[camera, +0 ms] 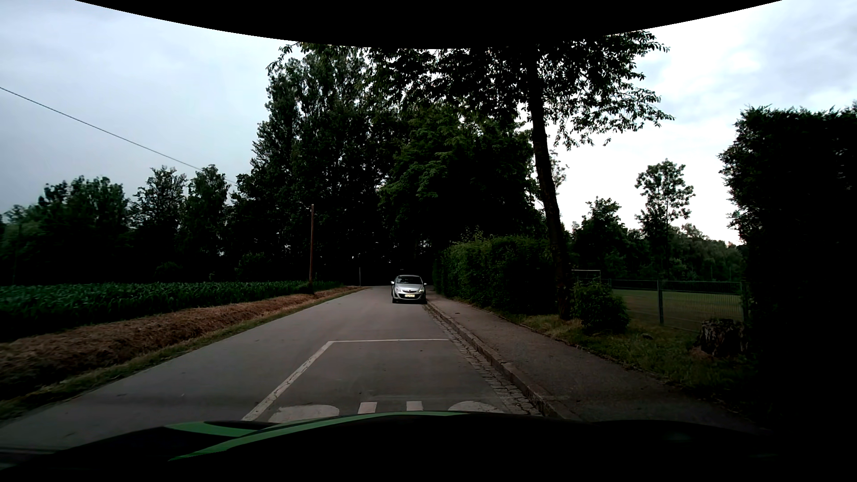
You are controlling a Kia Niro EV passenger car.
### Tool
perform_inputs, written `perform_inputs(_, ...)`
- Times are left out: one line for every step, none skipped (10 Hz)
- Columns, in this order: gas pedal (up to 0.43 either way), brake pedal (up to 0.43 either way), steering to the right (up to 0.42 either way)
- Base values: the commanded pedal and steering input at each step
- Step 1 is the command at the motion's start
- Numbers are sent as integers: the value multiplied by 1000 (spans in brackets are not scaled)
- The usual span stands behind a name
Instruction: Follow the waypoints while adhering to traffic rules and regulations
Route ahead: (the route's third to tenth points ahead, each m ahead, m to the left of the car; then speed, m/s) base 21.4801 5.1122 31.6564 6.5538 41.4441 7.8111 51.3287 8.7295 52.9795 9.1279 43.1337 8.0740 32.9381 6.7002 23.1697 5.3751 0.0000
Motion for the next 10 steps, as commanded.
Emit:
perform_inputs(0, 317, -13)
perform_inputs(0, 317, -13)
perform_inputs(0, 323, -13)
perform_inputs(0, 317, -13)
perform_inputs(0, 323, -13)
perform_inputs(0, 323, -13)
perform_inputs(0, 323, -13)
perform_inputs(0, 323, -13)
perform_inputs(0, 323, -13)
perform_inputs(0, 323, -13)
